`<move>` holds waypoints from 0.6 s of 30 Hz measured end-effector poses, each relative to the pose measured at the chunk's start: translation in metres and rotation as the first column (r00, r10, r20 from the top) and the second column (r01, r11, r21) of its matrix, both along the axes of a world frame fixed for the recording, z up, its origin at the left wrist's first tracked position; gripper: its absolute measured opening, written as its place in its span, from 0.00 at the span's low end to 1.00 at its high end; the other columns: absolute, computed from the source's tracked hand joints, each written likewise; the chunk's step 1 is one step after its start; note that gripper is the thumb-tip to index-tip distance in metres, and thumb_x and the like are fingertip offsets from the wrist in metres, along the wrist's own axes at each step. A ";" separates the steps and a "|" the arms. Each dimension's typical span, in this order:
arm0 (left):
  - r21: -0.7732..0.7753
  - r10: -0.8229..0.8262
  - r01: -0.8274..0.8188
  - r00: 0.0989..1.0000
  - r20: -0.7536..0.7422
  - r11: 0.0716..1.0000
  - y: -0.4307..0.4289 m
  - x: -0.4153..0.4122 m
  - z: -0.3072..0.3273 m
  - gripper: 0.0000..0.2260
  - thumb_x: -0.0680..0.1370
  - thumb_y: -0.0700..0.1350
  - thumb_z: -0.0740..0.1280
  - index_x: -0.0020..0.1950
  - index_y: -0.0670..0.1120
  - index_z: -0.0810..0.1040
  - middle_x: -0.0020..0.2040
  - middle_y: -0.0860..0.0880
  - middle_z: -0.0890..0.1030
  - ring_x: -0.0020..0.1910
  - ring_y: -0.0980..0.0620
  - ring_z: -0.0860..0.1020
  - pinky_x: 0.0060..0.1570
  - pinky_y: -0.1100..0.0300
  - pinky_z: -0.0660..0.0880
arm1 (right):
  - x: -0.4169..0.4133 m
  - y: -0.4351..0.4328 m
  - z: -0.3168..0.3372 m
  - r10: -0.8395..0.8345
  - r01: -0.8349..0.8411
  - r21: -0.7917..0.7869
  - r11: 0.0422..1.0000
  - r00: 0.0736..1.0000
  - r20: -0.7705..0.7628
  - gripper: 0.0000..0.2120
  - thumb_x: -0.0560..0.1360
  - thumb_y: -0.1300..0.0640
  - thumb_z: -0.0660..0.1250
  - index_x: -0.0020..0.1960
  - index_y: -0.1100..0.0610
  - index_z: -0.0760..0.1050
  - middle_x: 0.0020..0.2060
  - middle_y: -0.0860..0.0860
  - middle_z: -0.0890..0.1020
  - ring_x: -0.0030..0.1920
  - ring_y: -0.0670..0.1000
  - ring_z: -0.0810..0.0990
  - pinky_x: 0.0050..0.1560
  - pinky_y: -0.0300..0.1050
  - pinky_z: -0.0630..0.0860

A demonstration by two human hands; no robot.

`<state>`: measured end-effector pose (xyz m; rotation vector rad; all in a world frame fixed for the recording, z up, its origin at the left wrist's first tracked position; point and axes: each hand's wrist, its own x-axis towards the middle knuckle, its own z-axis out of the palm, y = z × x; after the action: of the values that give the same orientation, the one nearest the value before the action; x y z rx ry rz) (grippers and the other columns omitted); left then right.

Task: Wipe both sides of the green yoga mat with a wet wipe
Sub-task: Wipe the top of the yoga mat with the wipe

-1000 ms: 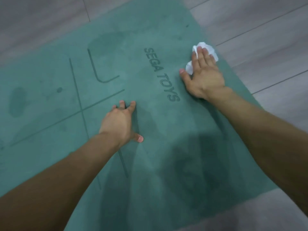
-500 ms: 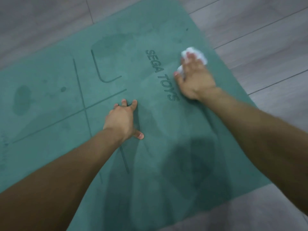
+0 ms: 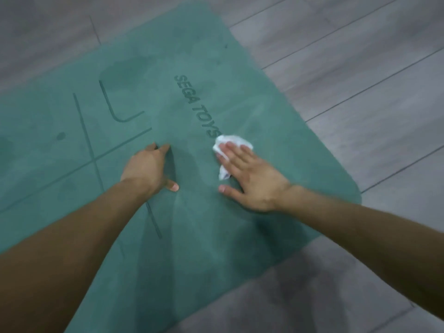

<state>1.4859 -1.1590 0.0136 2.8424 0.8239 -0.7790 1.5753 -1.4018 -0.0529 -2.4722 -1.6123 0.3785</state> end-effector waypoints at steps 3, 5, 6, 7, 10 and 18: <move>0.016 -0.077 0.077 0.996 0.040 0.997 -0.025 -0.008 0.002 0.43 0.67 0.53 0.84 0.78 0.50 0.71 0.73 0.43 0.74 0.71 0.39 0.75 0.69 0.44 0.74 | -0.008 -0.018 -0.005 0.175 -0.175 0.062 0.983 0.985 0.012 0.36 0.87 0.36 0.49 0.86 0.54 0.44 0.86 0.50 0.46 0.85 0.49 0.41 0.84 0.50 0.43; -0.067 -0.058 0.056 0.998 -0.037 0.996 -0.042 -0.012 0.002 0.55 0.65 0.61 0.84 0.84 0.49 0.60 0.82 0.41 0.63 0.80 0.41 0.65 0.78 0.47 0.65 | 0.033 -0.029 -0.007 -0.056 0.052 0.066 0.996 0.997 0.058 0.34 0.87 0.38 0.47 0.86 0.55 0.46 0.86 0.52 0.48 0.85 0.50 0.44 0.84 0.53 0.48; -0.097 -0.038 0.030 0.995 -0.088 0.995 -0.048 -0.013 0.002 0.64 0.61 0.67 0.83 0.86 0.48 0.53 0.85 0.41 0.55 0.84 0.42 0.57 0.81 0.48 0.59 | 0.056 -0.034 -0.005 -0.204 0.201 0.038 0.979 0.975 0.084 0.35 0.86 0.38 0.45 0.86 0.56 0.46 0.86 0.53 0.48 0.85 0.52 0.44 0.84 0.55 0.50; -0.100 -0.037 0.025 0.992 -0.123 0.995 -0.053 -0.013 0.001 0.70 0.58 0.71 0.83 0.87 0.47 0.47 0.86 0.40 0.49 0.85 0.42 0.51 0.83 0.48 0.55 | 0.075 -0.038 -0.003 -0.328 0.330 -0.006 0.944 0.941 0.089 0.37 0.85 0.36 0.43 0.86 0.57 0.45 0.86 0.54 0.47 0.85 0.52 0.44 0.84 0.55 0.49; -0.024 -0.056 0.053 0.988 -0.143 0.998 -0.060 -0.014 -0.003 0.74 0.57 0.72 0.82 0.86 0.45 0.40 0.86 0.39 0.44 0.85 0.38 0.48 0.82 0.44 0.56 | 0.074 -0.024 -0.002 -0.529 0.529 -0.060 0.846 0.848 0.027 0.40 0.84 0.33 0.40 0.86 0.59 0.43 0.85 0.54 0.43 0.85 0.53 0.39 0.84 0.53 0.41; 0.058 -0.104 0.112 0.986 -0.134 0.992 -0.061 -0.013 -0.004 0.74 0.54 0.74 0.81 0.86 0.47 0.43 0.86 0.40 0.49 0.84 0.39 0.55 0.72 0.40 0.69 | 0.003 -0.040 -0.012 -0.030 0.025 0.100 0.995 0.998 0.054 0.34 0.87 0.39 0.51 0.86 0.56 0.48 0.86 0.53 0.50 0.85 0.51 0.46 0.84 0.53 0.49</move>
<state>1.4727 -1.2199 0.0101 2.9410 0.7274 -0.9789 1.5784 -1.4422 -0.0652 -2.4484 -1.5751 0.2219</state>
